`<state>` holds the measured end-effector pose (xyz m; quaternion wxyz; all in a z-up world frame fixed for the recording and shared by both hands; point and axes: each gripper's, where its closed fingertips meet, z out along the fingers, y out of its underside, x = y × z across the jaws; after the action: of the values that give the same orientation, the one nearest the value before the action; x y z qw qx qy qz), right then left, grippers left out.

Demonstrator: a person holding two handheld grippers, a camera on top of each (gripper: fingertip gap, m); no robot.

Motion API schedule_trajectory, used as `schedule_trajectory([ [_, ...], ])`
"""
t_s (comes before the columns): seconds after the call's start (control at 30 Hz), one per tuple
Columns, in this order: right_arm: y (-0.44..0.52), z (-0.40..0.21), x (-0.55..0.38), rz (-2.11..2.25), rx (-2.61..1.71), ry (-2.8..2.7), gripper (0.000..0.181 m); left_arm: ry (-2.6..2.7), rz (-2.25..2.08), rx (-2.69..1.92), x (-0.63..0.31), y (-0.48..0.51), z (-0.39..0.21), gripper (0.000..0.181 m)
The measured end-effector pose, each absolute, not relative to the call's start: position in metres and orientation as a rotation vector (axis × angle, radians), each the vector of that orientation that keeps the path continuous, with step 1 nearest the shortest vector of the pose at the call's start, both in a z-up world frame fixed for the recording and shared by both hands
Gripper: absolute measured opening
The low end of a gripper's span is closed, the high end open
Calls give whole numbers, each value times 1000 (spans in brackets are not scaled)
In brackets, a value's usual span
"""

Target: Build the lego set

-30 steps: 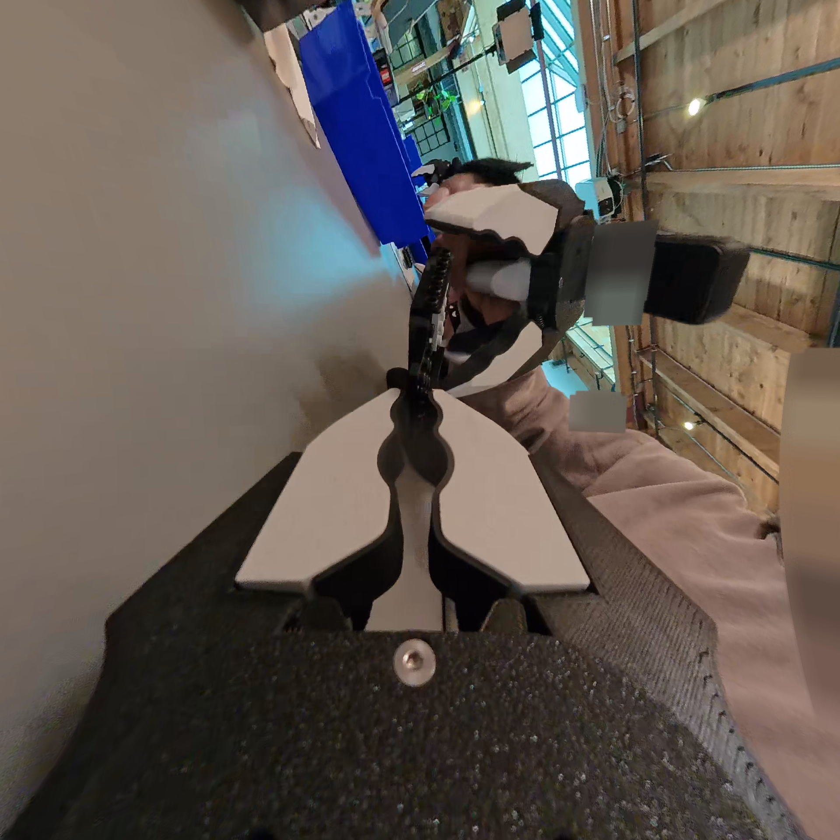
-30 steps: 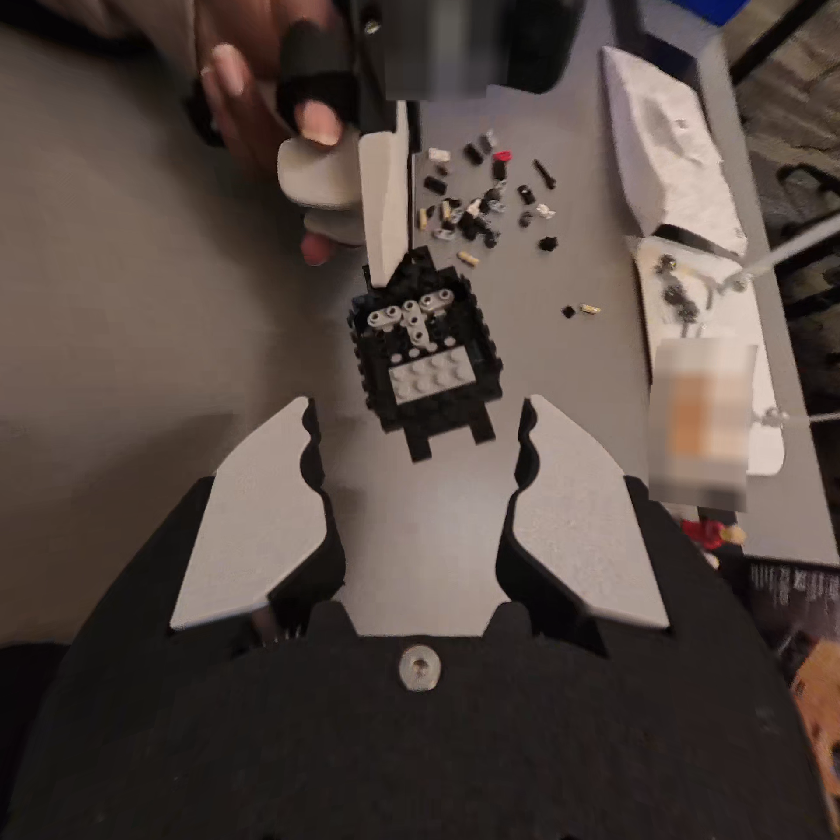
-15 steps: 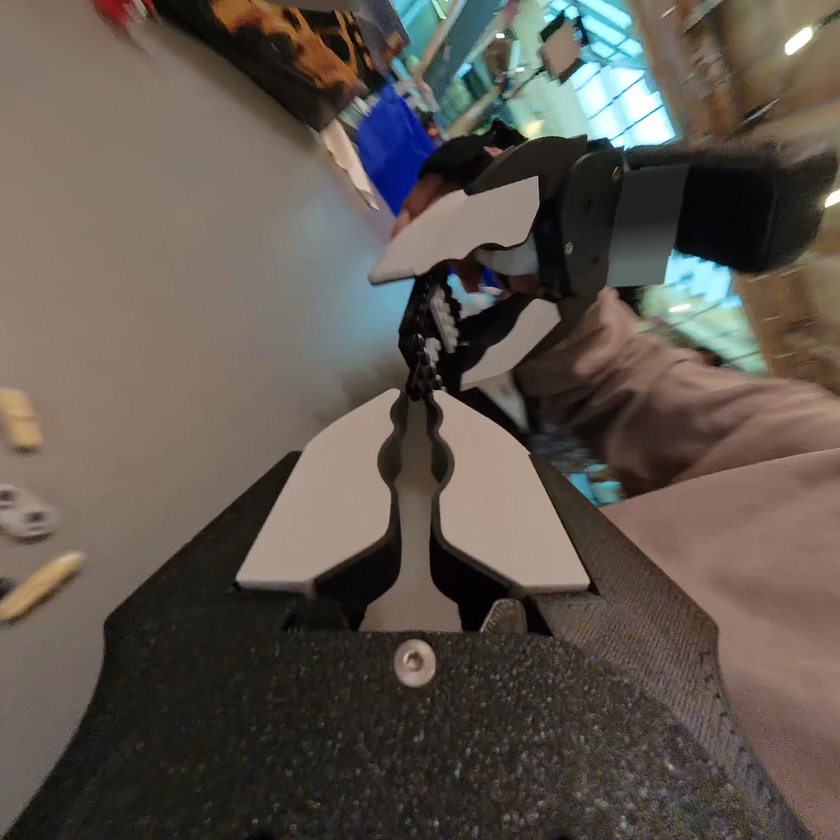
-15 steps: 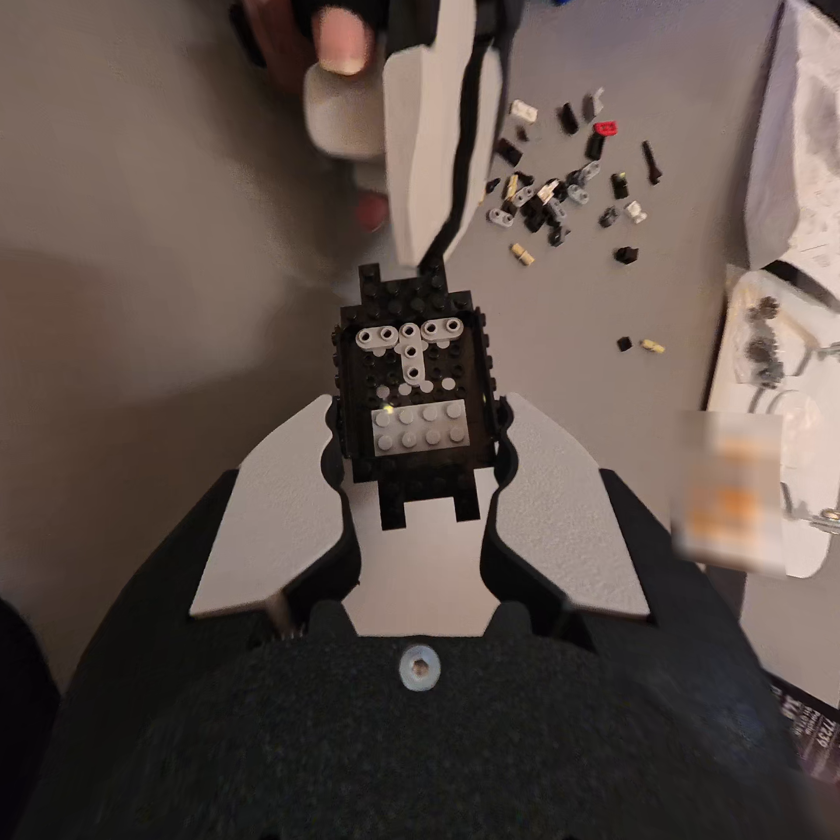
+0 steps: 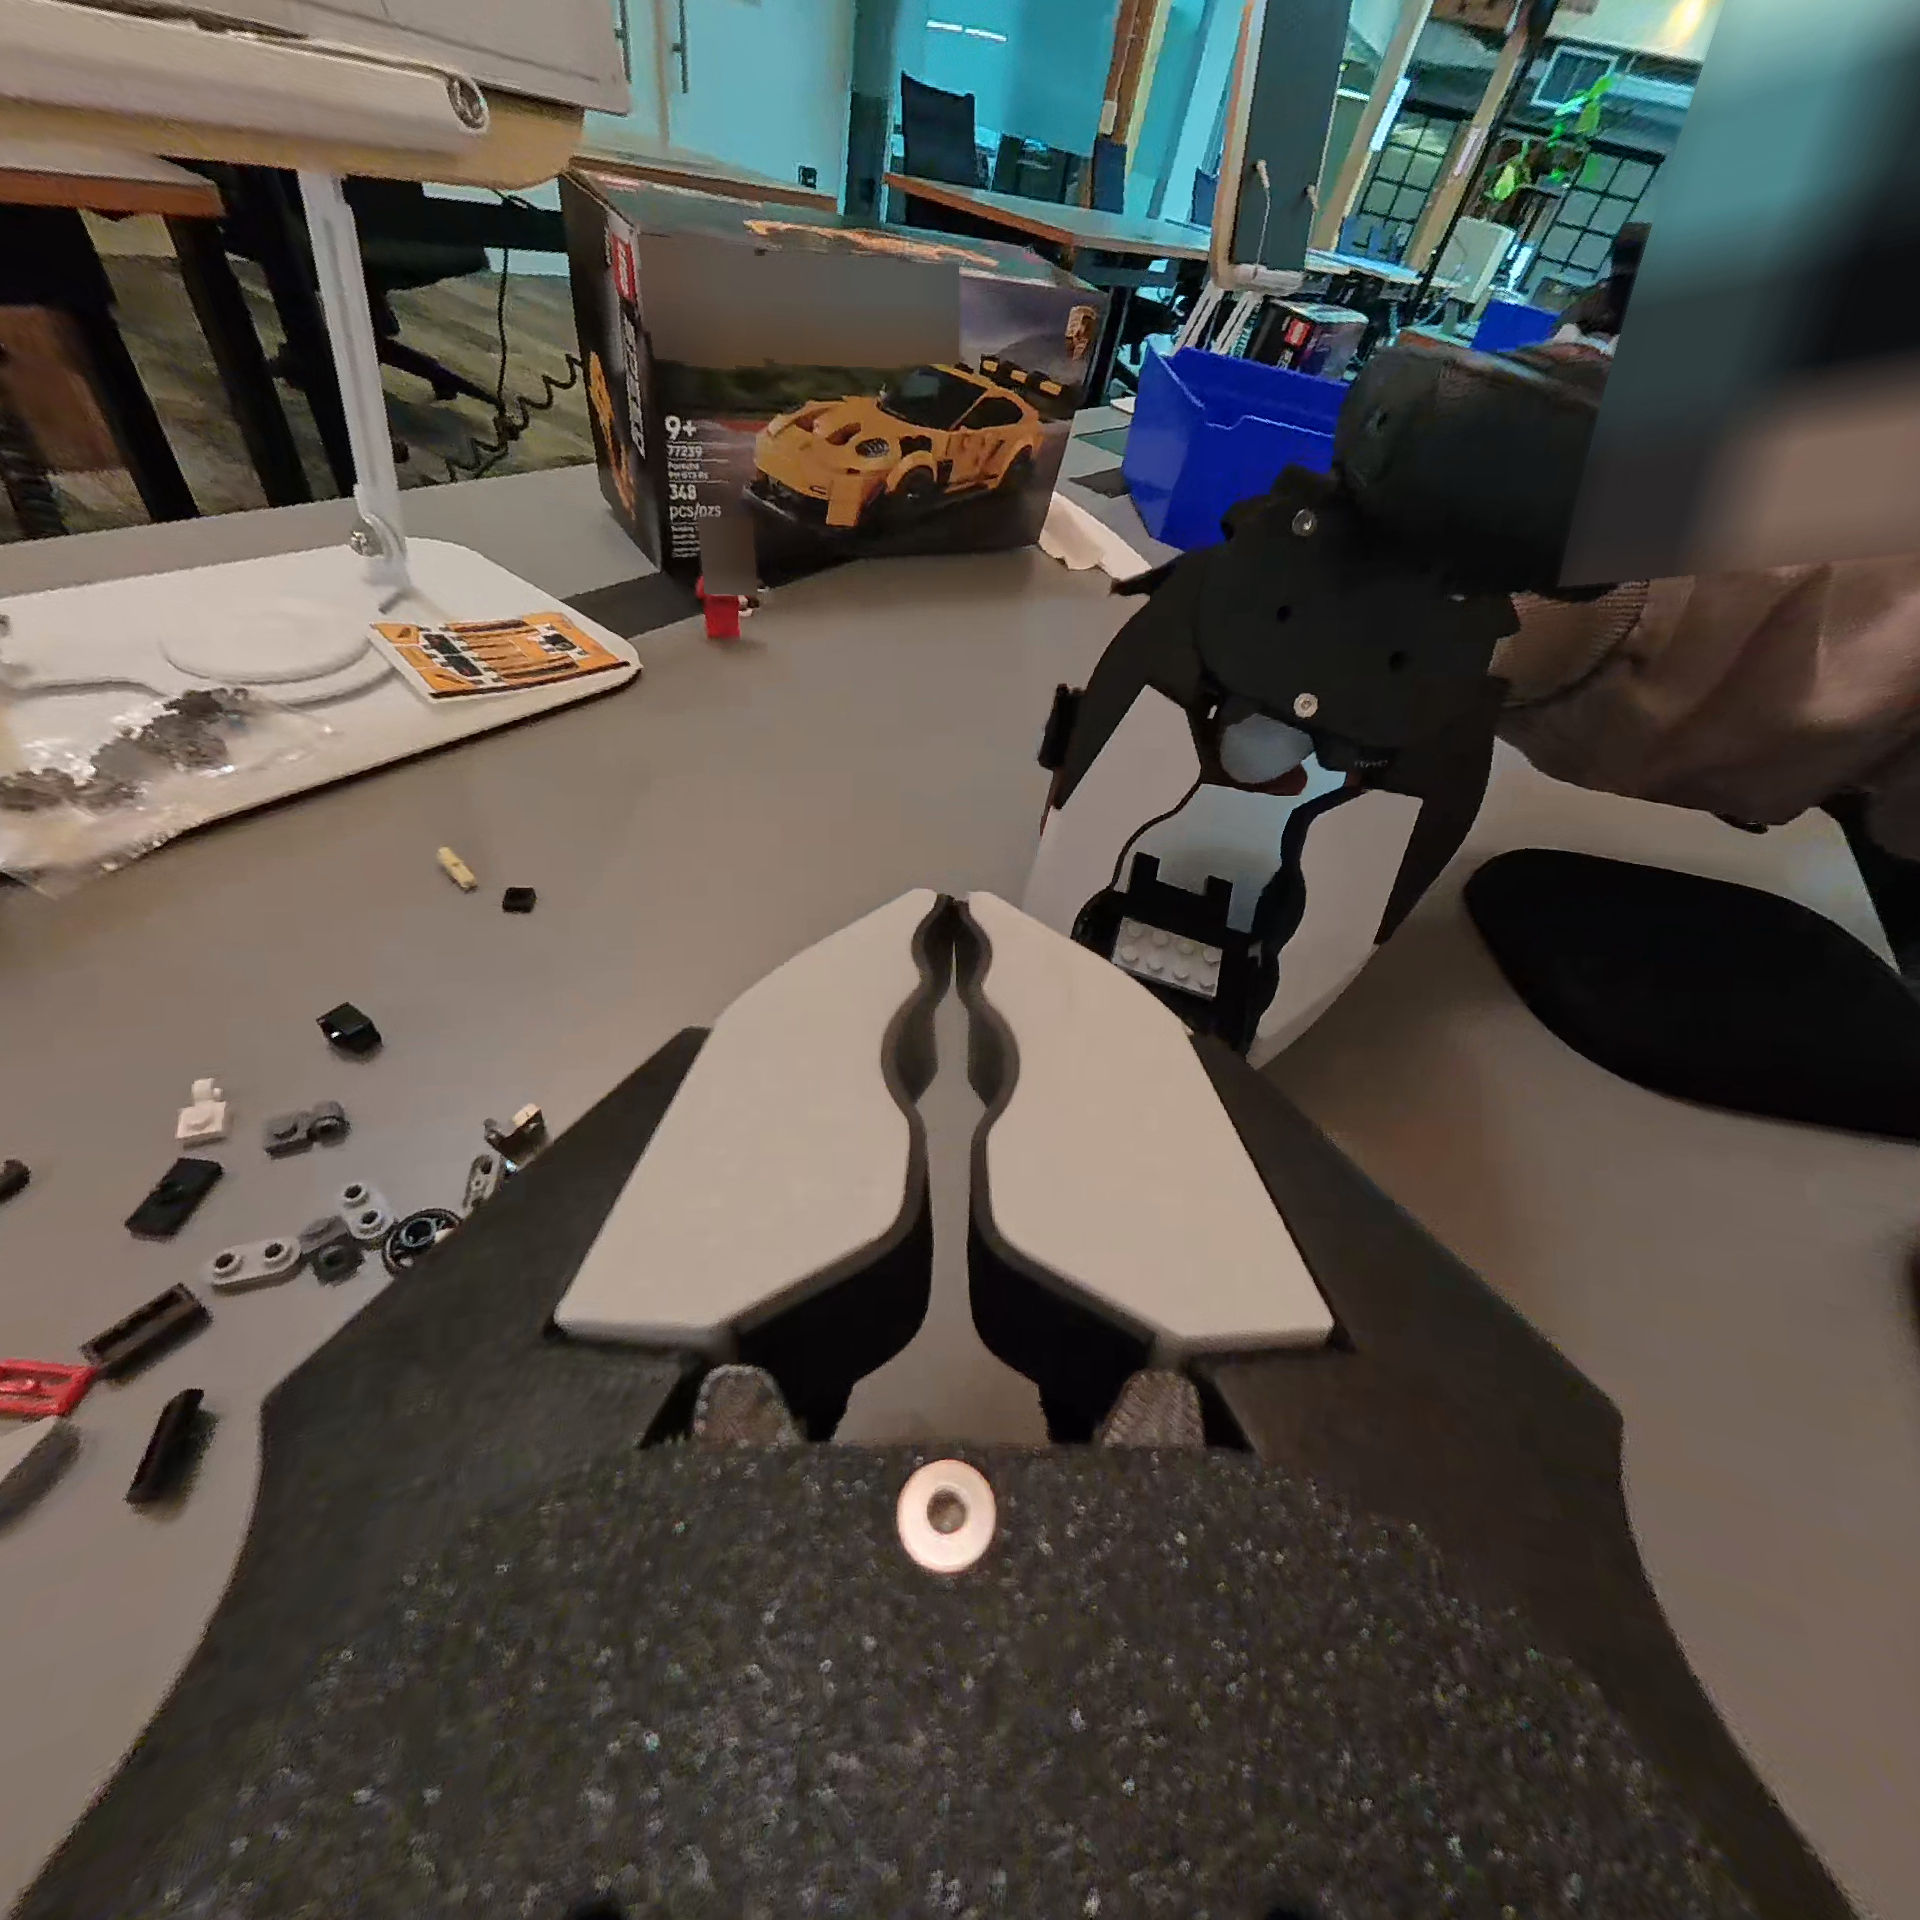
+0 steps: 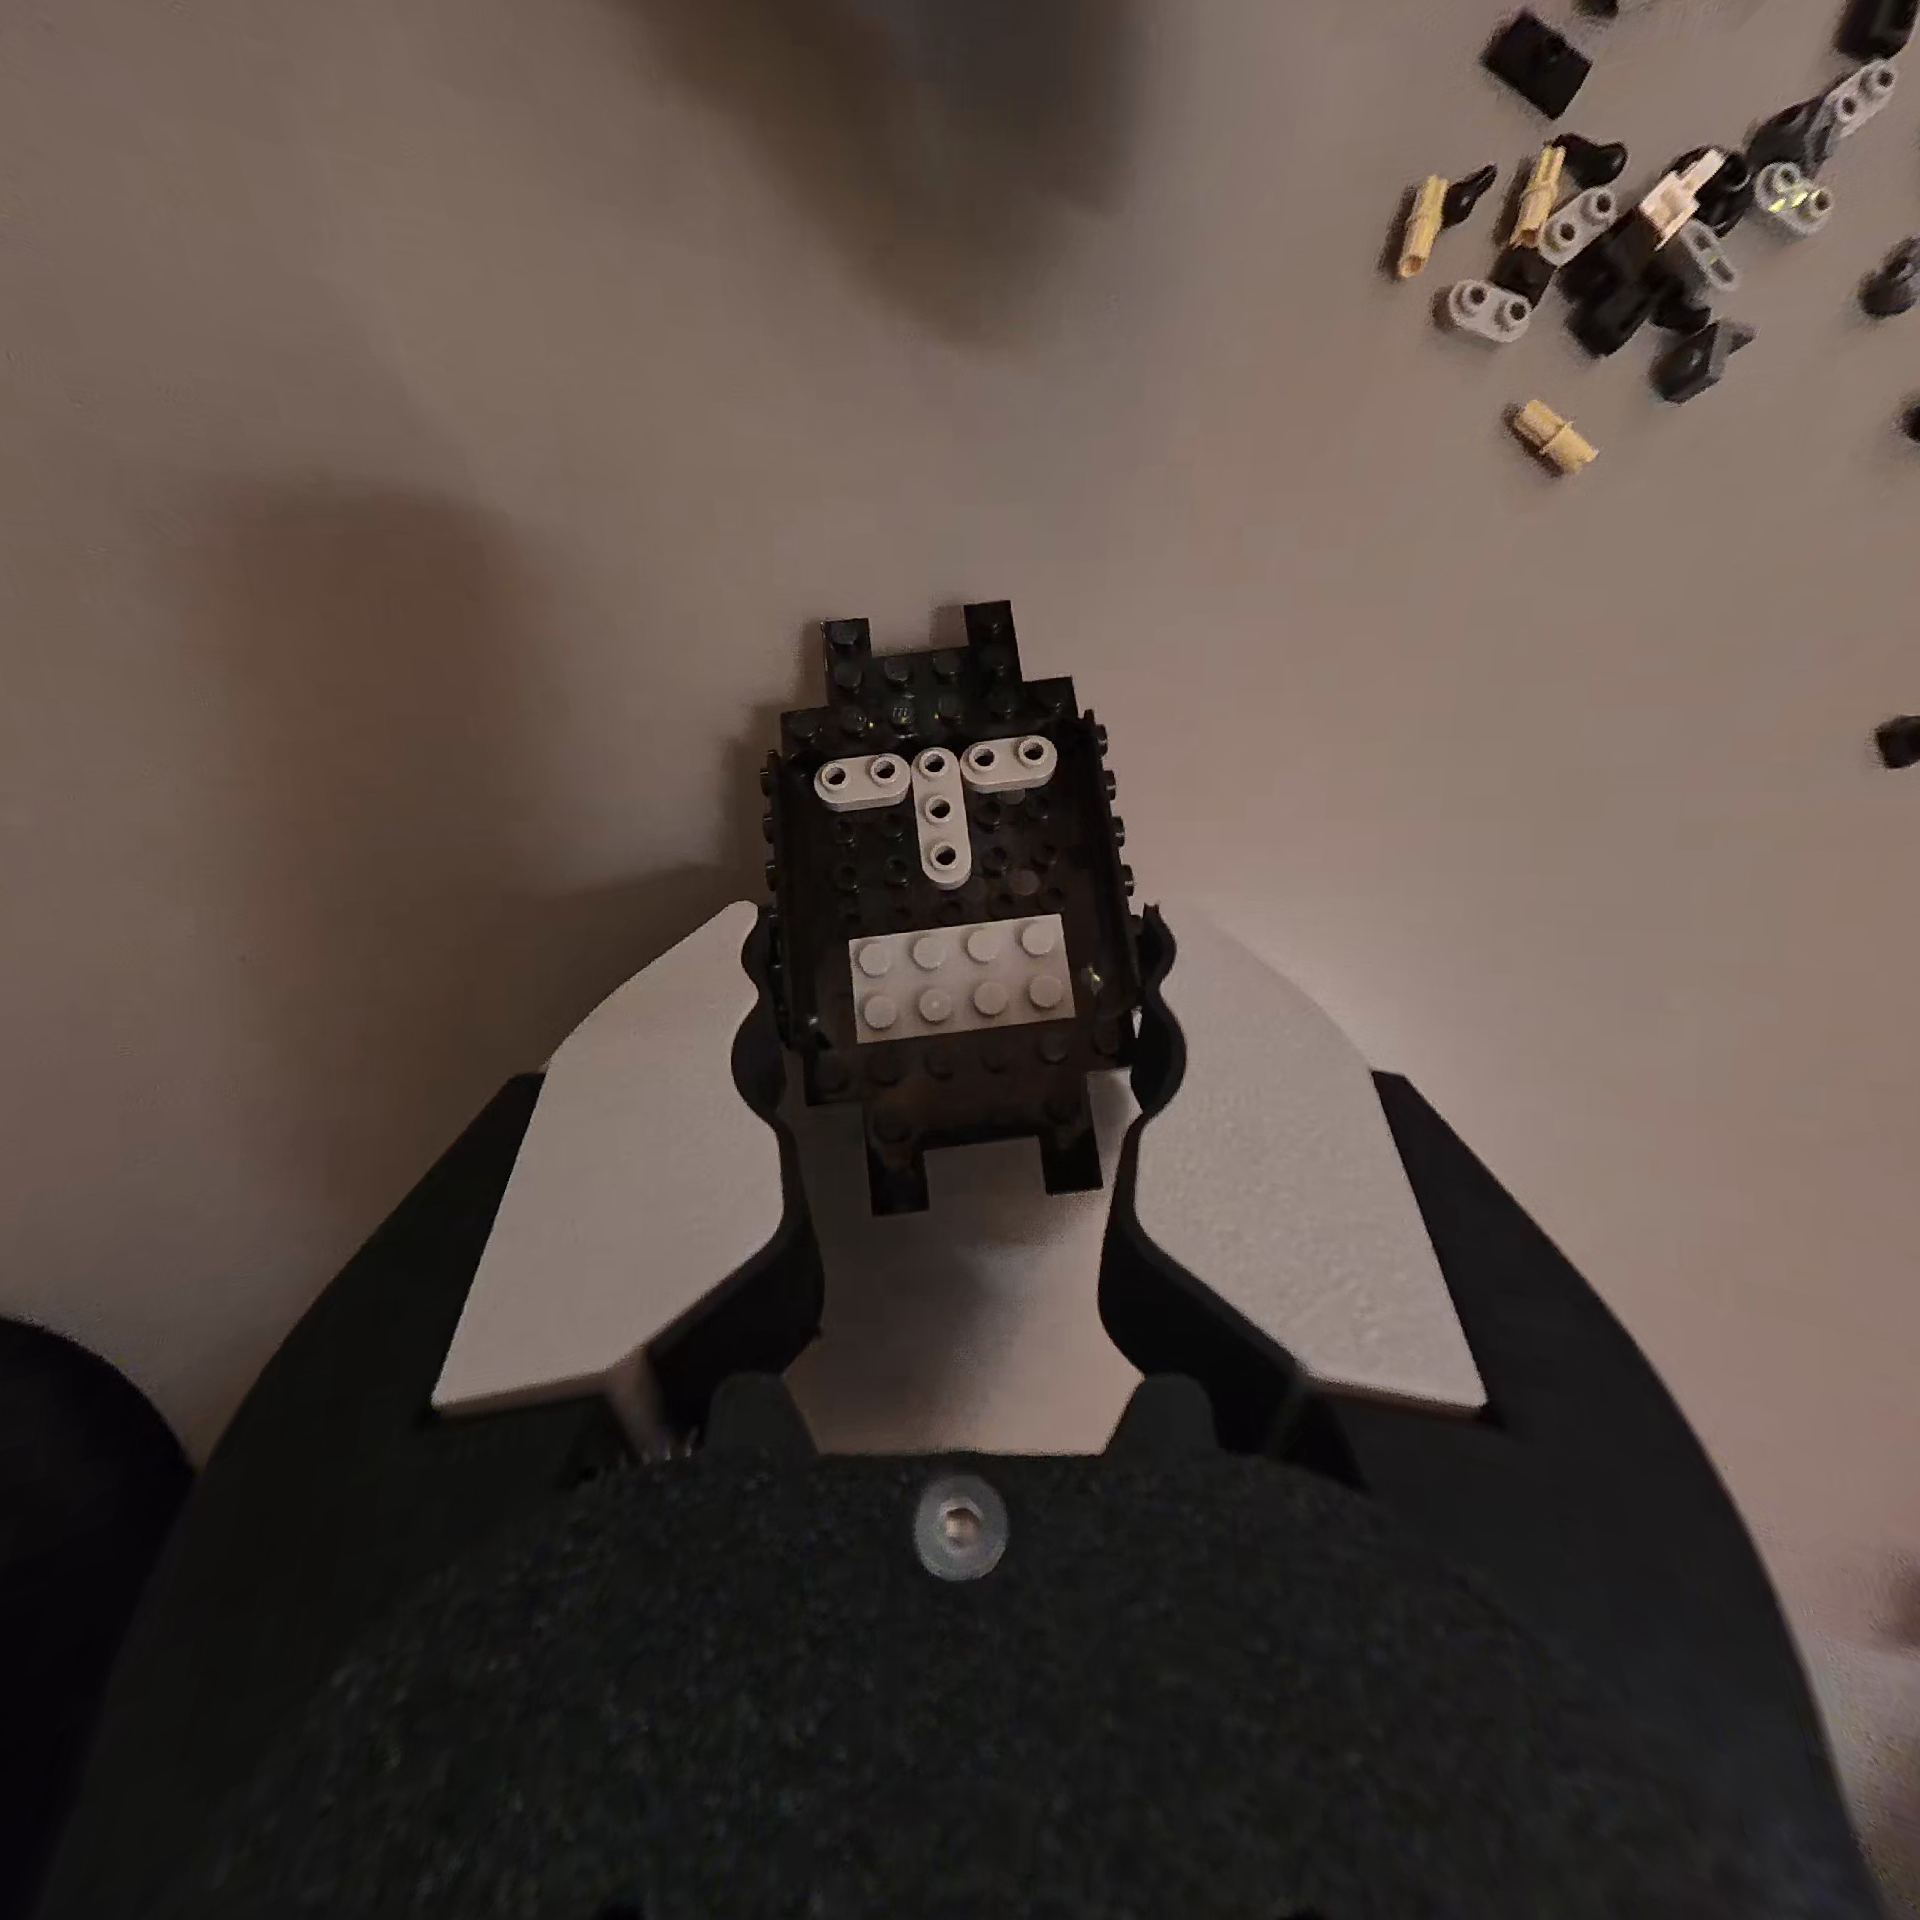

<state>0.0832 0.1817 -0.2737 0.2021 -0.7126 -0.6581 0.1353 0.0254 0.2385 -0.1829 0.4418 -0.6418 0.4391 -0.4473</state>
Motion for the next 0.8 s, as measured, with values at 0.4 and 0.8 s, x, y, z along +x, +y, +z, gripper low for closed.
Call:
schedule_trajectory([
  [0.4, 181, -263, 77, 424, -2000, -1700, 85, 1103, -1063, -1606, 25, 239, -188, 0],
  [0.8, 218, -150, 107, 375, -1598, -883, 35, 1120, -1045, -1592, 27, 235, -189, 0],
])
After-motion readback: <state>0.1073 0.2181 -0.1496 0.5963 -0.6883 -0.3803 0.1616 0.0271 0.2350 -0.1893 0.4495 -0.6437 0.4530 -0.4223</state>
